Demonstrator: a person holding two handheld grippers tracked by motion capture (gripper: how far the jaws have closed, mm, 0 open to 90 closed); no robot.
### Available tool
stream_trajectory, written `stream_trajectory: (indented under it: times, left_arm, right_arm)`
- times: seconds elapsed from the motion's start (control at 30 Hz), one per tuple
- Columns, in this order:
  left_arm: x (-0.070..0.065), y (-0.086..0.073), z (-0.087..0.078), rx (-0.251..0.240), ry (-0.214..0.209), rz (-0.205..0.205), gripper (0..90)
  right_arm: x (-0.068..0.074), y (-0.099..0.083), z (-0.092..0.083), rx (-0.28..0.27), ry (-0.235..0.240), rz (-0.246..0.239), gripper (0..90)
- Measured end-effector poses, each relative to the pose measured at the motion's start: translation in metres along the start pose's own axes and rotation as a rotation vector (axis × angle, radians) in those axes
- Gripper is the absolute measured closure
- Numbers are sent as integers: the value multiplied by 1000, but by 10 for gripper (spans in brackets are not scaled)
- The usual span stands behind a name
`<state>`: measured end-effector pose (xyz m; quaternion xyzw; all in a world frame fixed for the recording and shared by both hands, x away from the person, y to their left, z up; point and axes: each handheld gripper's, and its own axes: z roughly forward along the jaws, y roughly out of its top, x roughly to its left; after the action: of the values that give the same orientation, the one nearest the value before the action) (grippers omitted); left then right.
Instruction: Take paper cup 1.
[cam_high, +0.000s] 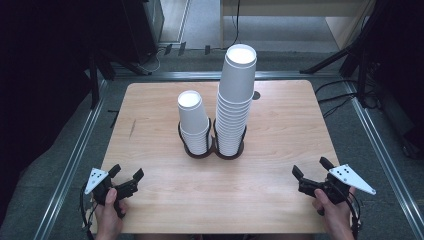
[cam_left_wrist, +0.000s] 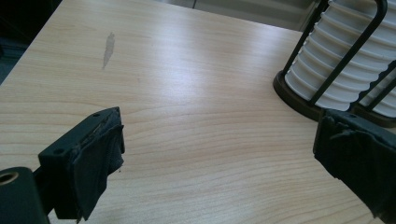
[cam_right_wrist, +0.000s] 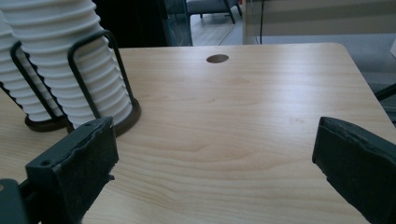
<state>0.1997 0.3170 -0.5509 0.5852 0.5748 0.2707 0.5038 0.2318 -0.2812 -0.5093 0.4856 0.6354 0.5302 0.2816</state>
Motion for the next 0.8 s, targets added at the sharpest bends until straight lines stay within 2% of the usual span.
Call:
stream_trajectory:
  times: [0.1,0.13,0.17,0.33,0.43,0.5,0.63,0.8]
  left_arm:
    - [-1,-1,-1,-6,-8,8,21]
    - [-1,-1,-1,-6,-8,8,21]
    - [-1,-1,-1,-5,-7,7,21]
    - [0,-1,-1,-7,-4,-4,21]
    - [0,-1,0,-9,-3,-1,21]
    - [0,-1,0,-8,-4,2,21]
    - [-1,-1,0,-5,-3,-2,21]
    - [-1,-1,0,-3,5,7,21]
  right_arm:
    - [9,15,0,-18,20,-10,2]
    - [9,15,0,-18,20,-10,2]
    - [14,22,2,-30,31,-2,2]
    - [28,34,7,-48,56,13,1]
    - [43,45,14,-57,77,-17,1]
    - [45,47,15,-59,82,-19,1]
    - [60,61,27,-64,98,-22,1]
    - [69,71,33,-74,107,-22,1]
